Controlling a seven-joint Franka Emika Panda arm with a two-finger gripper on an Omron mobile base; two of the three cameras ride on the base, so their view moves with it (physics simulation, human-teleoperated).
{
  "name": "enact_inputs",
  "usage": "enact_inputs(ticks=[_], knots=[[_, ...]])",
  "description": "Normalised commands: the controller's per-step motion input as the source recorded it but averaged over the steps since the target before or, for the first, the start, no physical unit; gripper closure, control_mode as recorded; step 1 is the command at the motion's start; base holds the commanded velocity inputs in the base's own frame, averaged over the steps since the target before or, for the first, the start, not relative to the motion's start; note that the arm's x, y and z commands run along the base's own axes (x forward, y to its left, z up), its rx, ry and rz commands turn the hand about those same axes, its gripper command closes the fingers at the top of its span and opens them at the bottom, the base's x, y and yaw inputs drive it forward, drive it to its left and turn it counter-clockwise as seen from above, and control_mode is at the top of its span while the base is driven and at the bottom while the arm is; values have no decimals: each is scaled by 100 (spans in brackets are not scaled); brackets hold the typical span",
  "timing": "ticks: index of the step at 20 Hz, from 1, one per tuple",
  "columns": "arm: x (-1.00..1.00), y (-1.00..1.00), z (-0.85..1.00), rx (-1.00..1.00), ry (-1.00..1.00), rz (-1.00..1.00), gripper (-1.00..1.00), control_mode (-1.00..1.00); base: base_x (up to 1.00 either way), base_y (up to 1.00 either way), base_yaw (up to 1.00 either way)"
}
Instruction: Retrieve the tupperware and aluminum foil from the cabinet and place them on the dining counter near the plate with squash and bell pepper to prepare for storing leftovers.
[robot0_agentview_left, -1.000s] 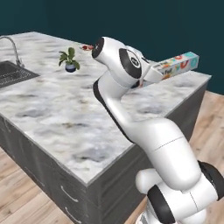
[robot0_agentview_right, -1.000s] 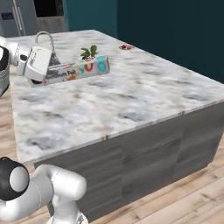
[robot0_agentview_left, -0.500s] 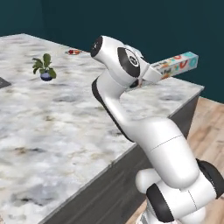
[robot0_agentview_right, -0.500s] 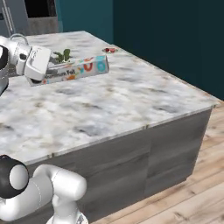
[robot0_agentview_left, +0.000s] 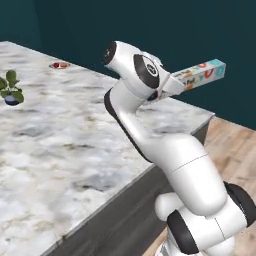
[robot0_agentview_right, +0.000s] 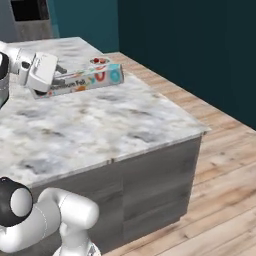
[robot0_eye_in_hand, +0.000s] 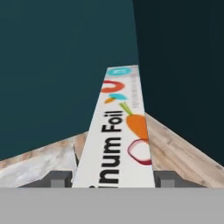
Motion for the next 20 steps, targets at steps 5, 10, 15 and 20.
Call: enact_inputs(ticks=[5, 10, 15, 20], knots=[[0, 0, 0, 0, 0, 0, 100, 100, 13, -100, -37], [0, 0, 0, 0, 0, 0, 100, 100, 23, -100, -56], [0, 0, 0, 0, 0, 0, 100, 100, 33, -100, -58], [0, 0, 0, 0, 0, 0, 100, 100, 59, -92, -54]])
